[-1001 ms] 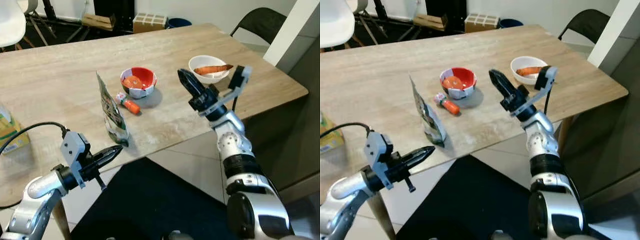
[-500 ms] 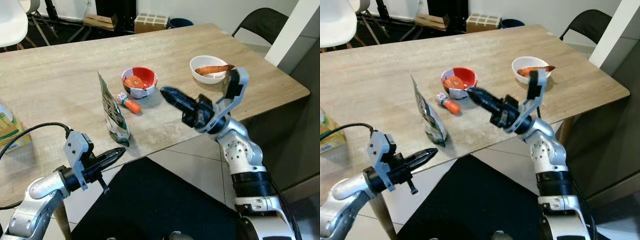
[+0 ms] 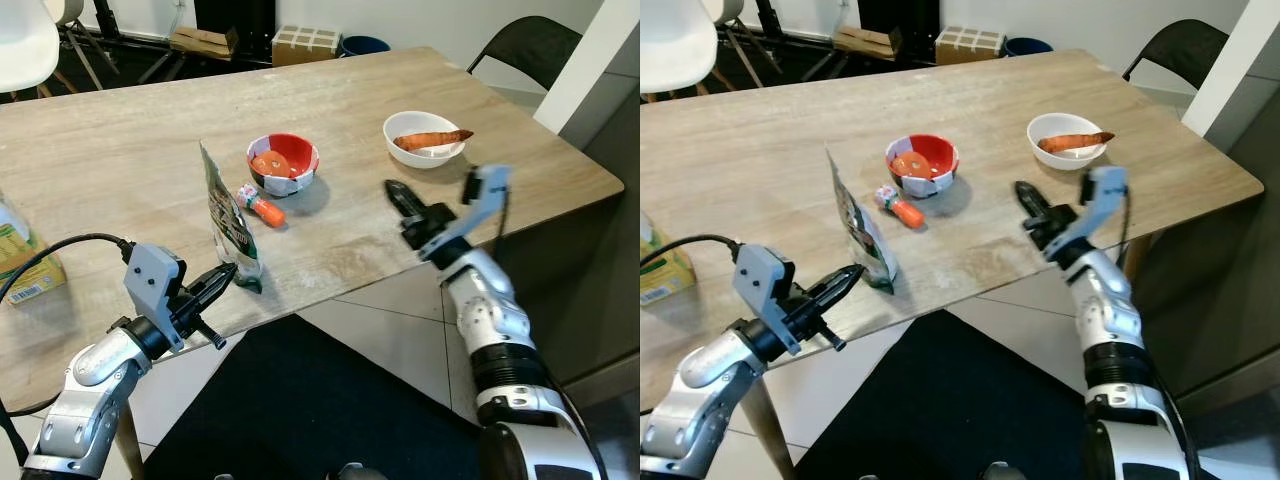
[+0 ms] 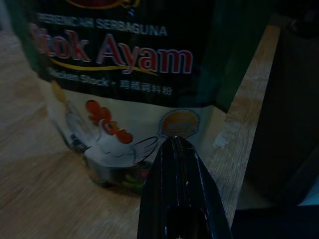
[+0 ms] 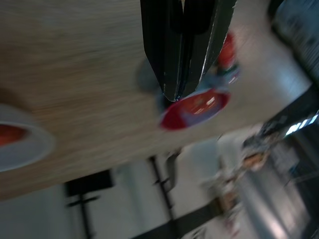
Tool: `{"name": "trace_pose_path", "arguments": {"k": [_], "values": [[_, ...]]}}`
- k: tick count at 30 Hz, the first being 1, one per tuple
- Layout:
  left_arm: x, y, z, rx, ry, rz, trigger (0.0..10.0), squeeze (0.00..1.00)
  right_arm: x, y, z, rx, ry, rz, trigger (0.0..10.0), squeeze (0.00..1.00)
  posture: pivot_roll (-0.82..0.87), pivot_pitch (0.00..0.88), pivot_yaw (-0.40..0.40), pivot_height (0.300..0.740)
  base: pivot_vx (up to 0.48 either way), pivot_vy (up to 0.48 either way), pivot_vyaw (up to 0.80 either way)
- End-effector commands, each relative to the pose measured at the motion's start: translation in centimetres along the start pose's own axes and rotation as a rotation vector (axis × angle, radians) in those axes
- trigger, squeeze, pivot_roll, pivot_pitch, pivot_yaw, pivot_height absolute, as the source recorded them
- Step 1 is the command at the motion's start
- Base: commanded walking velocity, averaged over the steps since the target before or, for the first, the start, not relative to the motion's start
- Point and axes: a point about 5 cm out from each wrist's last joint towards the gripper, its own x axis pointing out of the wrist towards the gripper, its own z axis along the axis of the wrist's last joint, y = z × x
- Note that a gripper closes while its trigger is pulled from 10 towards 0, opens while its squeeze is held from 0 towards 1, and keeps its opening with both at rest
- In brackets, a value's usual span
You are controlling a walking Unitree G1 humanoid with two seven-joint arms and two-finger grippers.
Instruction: Restocking fridge
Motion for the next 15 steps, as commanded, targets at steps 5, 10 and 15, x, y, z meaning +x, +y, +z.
{"name": "trace_pose_path", "arguments": {"k": [5,10,15], "values": [[0.3,-1.0,-1.1,-0.024,0.013,0.056,10.0,0.00,-1.2,-0.6,-2.2,-0.003,0.011,-0.095,10.0,0.00,-0.05,0.081,-0.064,0.740,0.000,0.000,0.00],[0.5,-0.6,-1.2,-0.009,0.012,0.106,10.0,0.00,-1.2,-0.5,-2.9,0.009,0.015,-0.114,10.0,0.00,-0.04,0.067,-0.065,0.740,0.000,0.000,0.00],[0.5,-0.3,-1.4,-0.001,0.010,0.137,10.0,0.00,-1.6,-0.4,-4.5,0.015,0.078,-0.120,10.0,0.00,-0.04,0.063,-0.065,0.740,0.000,0.000,0.00]]}}
